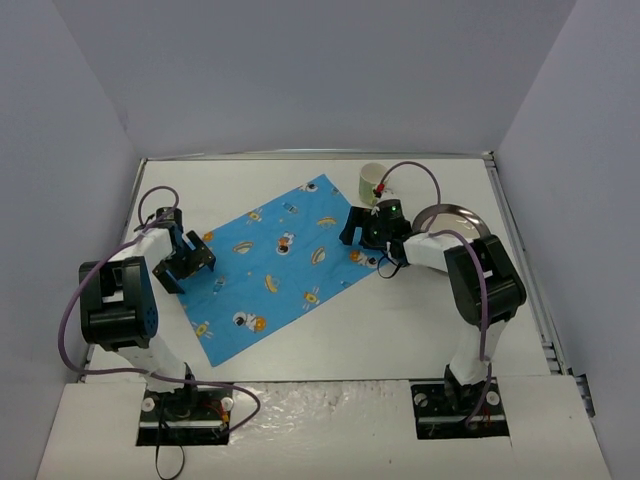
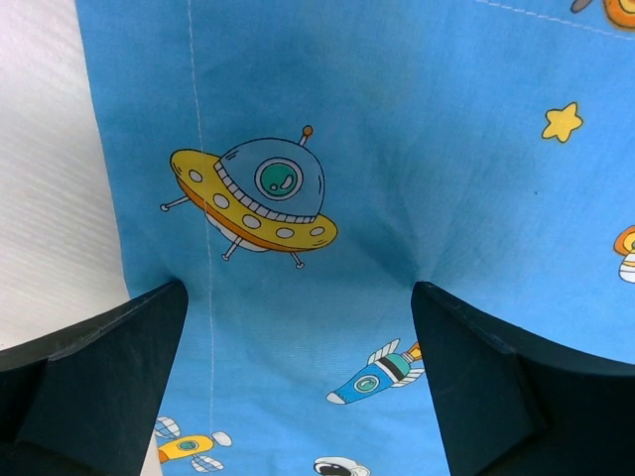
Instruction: Set the dinner table for one person
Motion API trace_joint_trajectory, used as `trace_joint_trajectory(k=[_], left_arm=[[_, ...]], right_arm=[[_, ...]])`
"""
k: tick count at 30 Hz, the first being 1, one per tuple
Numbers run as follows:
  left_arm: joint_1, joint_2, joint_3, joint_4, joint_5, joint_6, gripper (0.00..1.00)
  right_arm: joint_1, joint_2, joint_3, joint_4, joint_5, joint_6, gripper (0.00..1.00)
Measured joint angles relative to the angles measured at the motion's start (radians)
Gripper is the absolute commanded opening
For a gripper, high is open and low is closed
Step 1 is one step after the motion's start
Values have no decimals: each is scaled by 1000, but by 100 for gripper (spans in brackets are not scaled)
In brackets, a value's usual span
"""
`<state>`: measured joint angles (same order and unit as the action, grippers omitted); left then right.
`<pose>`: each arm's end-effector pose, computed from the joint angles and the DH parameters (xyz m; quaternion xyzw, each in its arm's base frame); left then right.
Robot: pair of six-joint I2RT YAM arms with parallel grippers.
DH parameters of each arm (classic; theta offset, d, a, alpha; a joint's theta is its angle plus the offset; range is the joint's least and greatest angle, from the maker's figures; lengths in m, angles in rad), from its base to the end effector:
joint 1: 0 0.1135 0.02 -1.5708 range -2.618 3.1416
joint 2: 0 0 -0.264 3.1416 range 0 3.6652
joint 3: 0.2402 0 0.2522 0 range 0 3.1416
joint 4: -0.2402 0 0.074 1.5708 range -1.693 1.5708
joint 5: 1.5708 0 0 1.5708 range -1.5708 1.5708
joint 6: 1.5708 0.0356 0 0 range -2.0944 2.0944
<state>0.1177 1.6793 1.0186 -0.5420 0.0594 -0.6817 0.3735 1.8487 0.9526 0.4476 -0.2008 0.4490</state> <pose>0.3163 0.0353 0.1708 -0.3774 0.9073 -0.0790 0.1676 0.3609 0.1491 0.1663 -0.0215 0.8438 0.2894 0.4514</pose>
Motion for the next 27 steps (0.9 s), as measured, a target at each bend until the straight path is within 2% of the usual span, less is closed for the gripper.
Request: trace_joint_trajectory(k=[10,17,22,27], left_arm=[[0,56,66,-2,0,-2,93],[0,75,110,4,17,21,94],[0,49,168,-1,30,53,94],[-4,-54,208,-2,38,75,94]], right_arm=[[-43,22,19,17,21,-6,95],[-45,16,58,-75,44,-40,95],[-41,-100,70,-176,52,-63,95],[-32,-243,83,-200,50,-67,94]])
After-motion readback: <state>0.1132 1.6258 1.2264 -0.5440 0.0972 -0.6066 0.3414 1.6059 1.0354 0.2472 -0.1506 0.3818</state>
